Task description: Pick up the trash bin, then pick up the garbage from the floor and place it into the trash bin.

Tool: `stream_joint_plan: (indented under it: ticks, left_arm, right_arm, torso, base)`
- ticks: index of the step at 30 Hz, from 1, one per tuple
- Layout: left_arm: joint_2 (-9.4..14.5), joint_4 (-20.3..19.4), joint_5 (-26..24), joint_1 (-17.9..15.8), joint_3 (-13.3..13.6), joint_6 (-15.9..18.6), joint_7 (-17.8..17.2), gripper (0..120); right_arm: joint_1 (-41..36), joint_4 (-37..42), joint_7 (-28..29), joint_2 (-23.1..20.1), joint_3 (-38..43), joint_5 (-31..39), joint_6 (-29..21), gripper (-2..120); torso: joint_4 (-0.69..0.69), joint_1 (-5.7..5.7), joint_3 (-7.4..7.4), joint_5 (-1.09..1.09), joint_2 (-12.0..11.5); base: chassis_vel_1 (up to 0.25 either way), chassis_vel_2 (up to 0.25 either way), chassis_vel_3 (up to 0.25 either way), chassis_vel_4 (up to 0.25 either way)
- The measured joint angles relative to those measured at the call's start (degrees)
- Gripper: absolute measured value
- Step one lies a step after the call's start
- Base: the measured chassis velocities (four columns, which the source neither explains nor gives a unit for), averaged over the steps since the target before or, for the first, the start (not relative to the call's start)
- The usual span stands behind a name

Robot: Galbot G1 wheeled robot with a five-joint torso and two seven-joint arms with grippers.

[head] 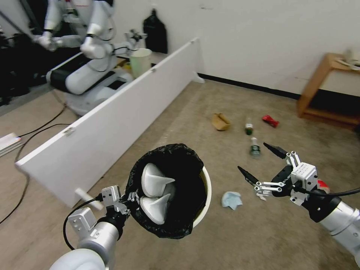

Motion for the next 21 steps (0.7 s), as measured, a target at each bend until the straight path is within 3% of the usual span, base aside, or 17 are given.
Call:
stream_joint_plan:
  ticks: [5,21]
  left_arm:
    - [0.4,0.2,0.0,-0.2,0.1,0.0,0.0,2]
    - [1.1,1.0,-0.1,-0.9,0.3,-0.3,-0.1,2]
  right_arm:
    - [0.0,-0.1,0.3,0.8,0.0,-0.1,0.0,100]
    - [0.0,-0.4,0.3,2.1,0.2,-0.6,0.1,100]
  torso:
    - [-0.09,0.0,0.0,0.0,0.0]
    - [-0.05,0.0,0.0,0.0,0.0]
  base:
    - [0.01,0.016,0.006,0.011]
    - [0.0,0.0,0.0,0.0]
